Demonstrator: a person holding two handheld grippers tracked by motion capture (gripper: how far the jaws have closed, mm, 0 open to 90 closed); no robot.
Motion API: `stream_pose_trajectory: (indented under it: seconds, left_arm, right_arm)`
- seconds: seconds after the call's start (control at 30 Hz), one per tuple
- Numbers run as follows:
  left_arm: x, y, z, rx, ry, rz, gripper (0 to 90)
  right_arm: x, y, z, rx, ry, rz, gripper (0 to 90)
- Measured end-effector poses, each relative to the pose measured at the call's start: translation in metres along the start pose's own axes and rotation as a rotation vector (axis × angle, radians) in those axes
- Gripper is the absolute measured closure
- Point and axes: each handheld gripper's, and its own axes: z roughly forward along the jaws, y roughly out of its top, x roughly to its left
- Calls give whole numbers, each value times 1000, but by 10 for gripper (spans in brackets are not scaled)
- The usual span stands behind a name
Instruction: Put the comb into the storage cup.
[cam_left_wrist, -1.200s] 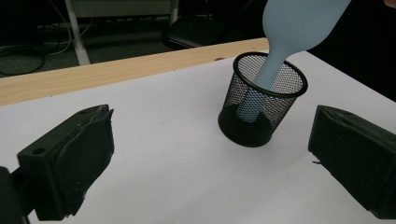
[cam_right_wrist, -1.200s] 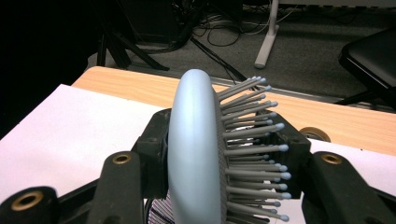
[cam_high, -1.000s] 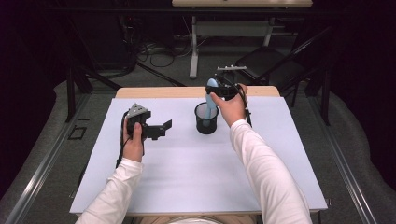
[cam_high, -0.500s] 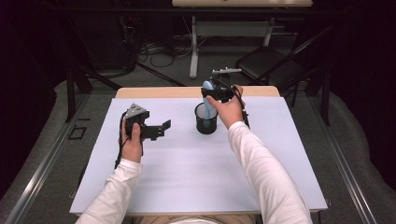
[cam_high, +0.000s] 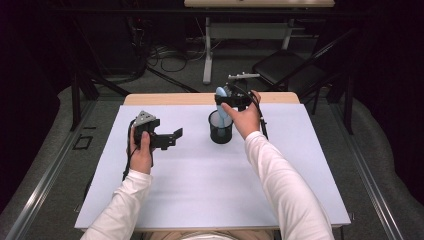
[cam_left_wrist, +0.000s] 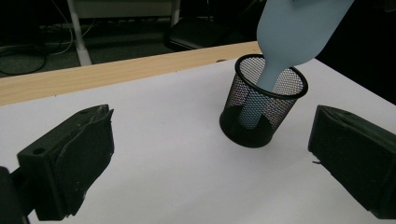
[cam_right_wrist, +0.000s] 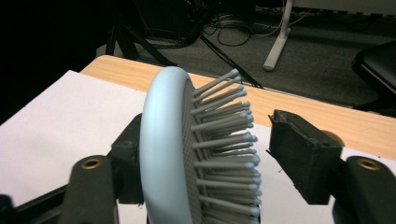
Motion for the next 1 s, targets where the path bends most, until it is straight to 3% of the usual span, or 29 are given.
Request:
stream_pose_trajectory:
  seconds: [0.4, 0.5, 0.7, 1.0]
  left_arm:
    - [0, 0, 1, 0, 1, -1, 4]
    - [0, 0, 1, 1, 0, -5, 4]
    - [0, 0, 1, -1, -2, 0, 4]
    - [0, 0, 1, -3, -3, -5, 4]
  right_arm:
    - [3, 1, -5, -17, -43, -29, 61]
    - [3, 1, -4, -1, -33, -35, 0]
    - [6, 0, -7, 6, -62, -56, 0]
    - [7, 2, -15, -12, -55, -43, 0]
